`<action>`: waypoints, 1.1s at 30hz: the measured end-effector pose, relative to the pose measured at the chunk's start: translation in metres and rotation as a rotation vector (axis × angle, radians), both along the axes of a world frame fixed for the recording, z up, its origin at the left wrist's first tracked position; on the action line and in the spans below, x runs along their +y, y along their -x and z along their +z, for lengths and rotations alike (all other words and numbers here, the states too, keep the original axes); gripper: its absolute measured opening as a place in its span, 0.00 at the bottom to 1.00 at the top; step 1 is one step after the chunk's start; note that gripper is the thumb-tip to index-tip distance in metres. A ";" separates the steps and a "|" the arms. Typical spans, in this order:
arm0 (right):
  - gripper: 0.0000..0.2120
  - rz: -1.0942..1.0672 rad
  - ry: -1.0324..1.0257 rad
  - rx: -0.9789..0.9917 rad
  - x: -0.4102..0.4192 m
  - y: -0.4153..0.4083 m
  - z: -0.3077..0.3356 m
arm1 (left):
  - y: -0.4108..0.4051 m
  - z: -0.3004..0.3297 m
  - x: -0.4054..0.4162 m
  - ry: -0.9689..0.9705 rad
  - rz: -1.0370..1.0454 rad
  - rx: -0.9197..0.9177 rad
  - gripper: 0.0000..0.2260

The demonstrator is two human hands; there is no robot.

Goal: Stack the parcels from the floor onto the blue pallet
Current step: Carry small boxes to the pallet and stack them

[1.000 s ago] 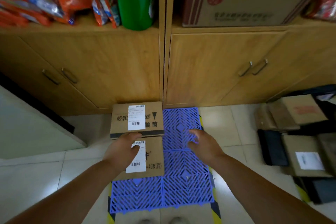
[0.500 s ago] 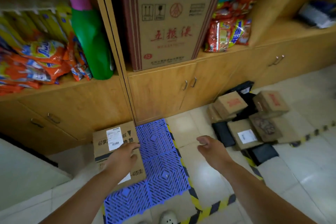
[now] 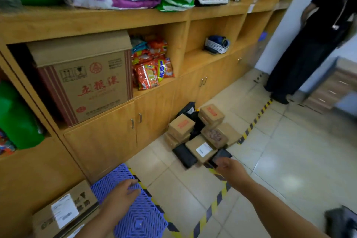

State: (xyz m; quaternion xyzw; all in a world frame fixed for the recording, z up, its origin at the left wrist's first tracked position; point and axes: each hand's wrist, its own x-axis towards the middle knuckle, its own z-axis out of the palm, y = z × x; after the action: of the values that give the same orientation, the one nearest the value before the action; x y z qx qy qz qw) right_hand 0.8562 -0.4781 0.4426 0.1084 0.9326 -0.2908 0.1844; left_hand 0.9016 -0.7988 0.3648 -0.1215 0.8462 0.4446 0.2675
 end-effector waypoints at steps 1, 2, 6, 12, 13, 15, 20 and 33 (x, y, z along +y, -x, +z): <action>0.08 -0.021 -0.007 0.010 0.014 -0.003 0.004 | 0.005 0.004 0.010 -0.008 -0.008 0.002 0.19; 0.08 -0.042 -0.019 0.023 0.027 -0.005 0.008 | 0.011 0.008 0.021 -0.016 -0.017 0.012 0.19; 0.12 -0.130 0.014 0.033 0.085 0.002 0.018 | 0.040 0.024 0.074 -0.047 -0.018 0.042 0.18; 0.14 -0.138 0.061 0.070 0.187 0.043 0.024 | 0.094 0.048 0.187 -0.023 0.009 0.152 0.16; 0.14 -0.137 0.070 0.078 0.203 0.052 0.025 | 0.102 0.051 0.206 -0.022 0.008 0.167 0.15; 0.14 -0.139 0.084 0.088 0.235 0.069 0.026 | 0.118 0.055 0.242 -0.025 0.013 0.228 0.14; 0.12 -0.119 0.097 0.102 0.299 0.106 0.026 | 0.148 0.063 0.318 -0.026 0.030 0.256 0.18; 0.14 -0.105 0.162 0.077 0.380 0.215 0.018 | 0.262 0.049 0.405 -0.035 0.018 0.222 0.17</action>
State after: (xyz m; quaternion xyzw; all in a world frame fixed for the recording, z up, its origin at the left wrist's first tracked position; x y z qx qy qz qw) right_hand 0.6412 -0.0979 0.4610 0.1305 0.9053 -0.3786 0.1413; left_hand 0.6393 -0.3940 0.4137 -0.0744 0.8615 0.4726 0.1704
